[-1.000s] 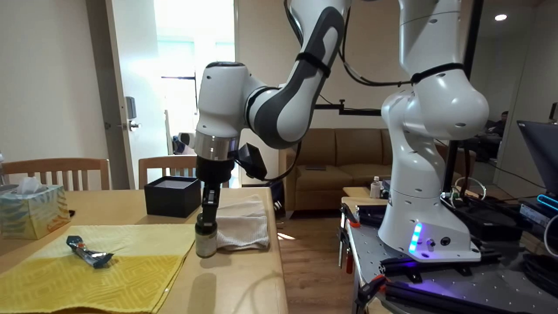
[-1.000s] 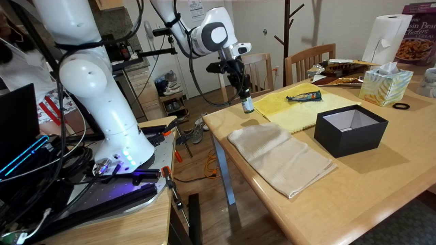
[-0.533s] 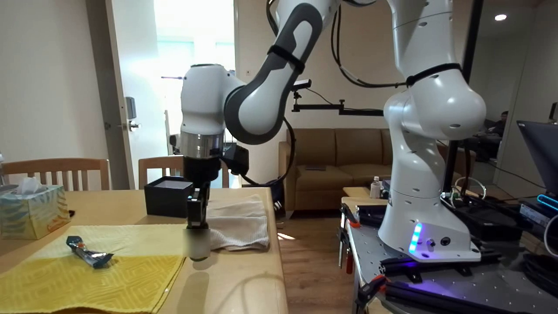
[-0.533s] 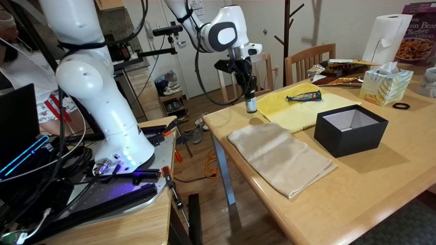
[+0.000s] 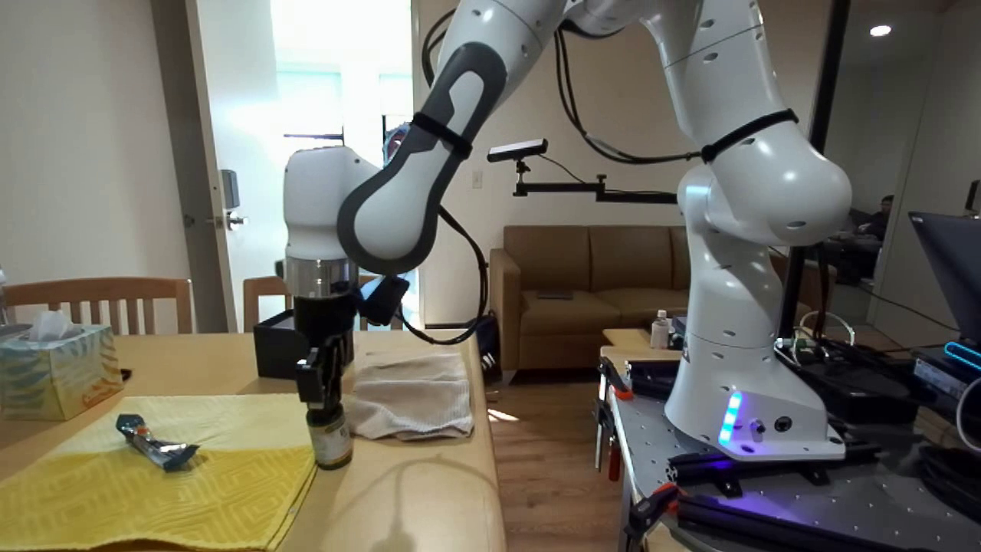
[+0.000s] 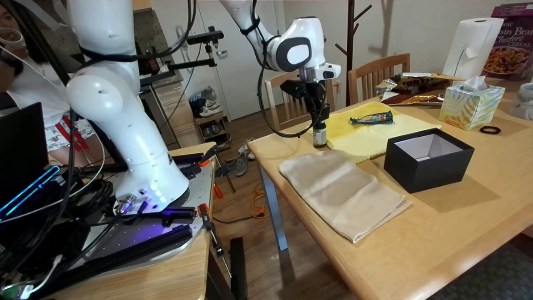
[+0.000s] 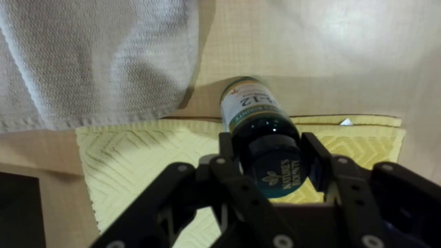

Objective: Pick up the bottle from the black box and put it on the table.

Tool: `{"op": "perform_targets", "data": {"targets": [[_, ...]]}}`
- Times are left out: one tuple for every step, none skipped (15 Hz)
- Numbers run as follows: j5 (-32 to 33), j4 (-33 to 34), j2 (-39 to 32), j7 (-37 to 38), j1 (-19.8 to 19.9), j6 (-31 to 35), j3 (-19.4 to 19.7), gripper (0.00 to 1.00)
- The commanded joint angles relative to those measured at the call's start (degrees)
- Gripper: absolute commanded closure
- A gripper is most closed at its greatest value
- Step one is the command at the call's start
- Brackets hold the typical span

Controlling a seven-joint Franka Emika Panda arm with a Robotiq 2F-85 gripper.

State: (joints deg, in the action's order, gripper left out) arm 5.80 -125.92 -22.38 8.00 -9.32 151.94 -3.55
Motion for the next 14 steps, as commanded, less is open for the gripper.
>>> {"op": "perform_targets", "data": {"targets": [[-4.61, 4.63, -4.35, -3.64, 2.41, -2.14, -1.87, 0.73], [-5.10, 5.35, -4.85, -3.92, 2.63, -2.40, -1.87, 0.73], [-5.45, 5.84, -5.29, -3.51, 2.62, -2.29, -1.72, 0.73], [-5.90, 6.21, -5.64, -3.21, 2.67, -2.16, -1.61, 0.73], [-6.33, 6.47, -5.94, -3.22, 2.87, -2.09, -1.60, 0.73], [-6.72, 6.57, -6.18, -3.04, 3.01, -2.02, -1.53, 0.73], [-6.84, 6.59, -6.37, -2.91, 3.07, -1.95, -1.33, 0.73], [-6.94, 6.45, -6.50, -2.52, 3.00, -1.88, -1.06, 0.73], [-6.67, 6.23, -6.49, -1.60, 2.63, -1.73, -0.50, 0.73], [-5.73, 6.04, -6.56, -0.67, 1.99, -1.48, 0.24, 0.73], [-5.11, 6.03, -6.67, 0.00, 1.53, -1.47, 0.74, 0.73], [-4.15, 6.09, -6.75, 0.94, 0.82, -1.67, 1.53, 0.72], [-3.70, 6.11, -6.83, 1.70, 0.31, -1.70, 2.05, 0.23], [-3.52, 6.08, -6.80, 2.29, -0.05, -1.63, 2.40, 0.24]]}}
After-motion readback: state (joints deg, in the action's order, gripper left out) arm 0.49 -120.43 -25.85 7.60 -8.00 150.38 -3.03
